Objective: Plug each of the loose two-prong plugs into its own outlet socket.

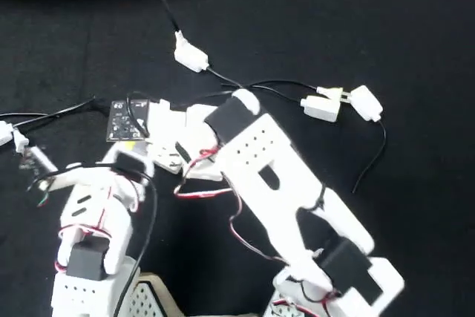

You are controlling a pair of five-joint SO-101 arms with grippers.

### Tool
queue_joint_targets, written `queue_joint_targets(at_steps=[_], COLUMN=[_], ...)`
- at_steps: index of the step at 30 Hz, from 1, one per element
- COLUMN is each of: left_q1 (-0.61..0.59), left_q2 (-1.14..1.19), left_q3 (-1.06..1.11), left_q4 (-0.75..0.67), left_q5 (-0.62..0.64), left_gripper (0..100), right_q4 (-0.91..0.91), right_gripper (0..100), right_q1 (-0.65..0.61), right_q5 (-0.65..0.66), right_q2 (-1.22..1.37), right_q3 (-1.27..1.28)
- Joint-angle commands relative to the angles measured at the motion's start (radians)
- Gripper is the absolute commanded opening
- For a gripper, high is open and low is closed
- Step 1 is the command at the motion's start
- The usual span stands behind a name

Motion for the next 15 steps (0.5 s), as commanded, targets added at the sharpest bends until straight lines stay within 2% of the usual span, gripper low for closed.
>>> queue_joint_targets(at_steps=[1,6,12,15], left_q1=[0.051,0.067,0.065,0.067], left_q2=[-0.006,-0.006,-0.006,-0.006], left_q3=[-0.081,-0.124,-0.157,-0.179], left_q4=[-0.021,0.025,0.025,0.029], left_q5=[0.006,-0.028,-0.344,-0.543], left_gripper=[3,3,3,3], right_q4=[-0.008,-0.008,-0.002,0.002], right_gripper=[1.1,1.1,1.2,1.2], right_q1=[0.028,0.069,0.072,0.068], right_q5=[-0.011,-0.014,-0.089,-0.112], right_q2=[-0.094,-0.108,-0.108,-0.116], right_q3=[0.025,0.028,0.010,0.008])
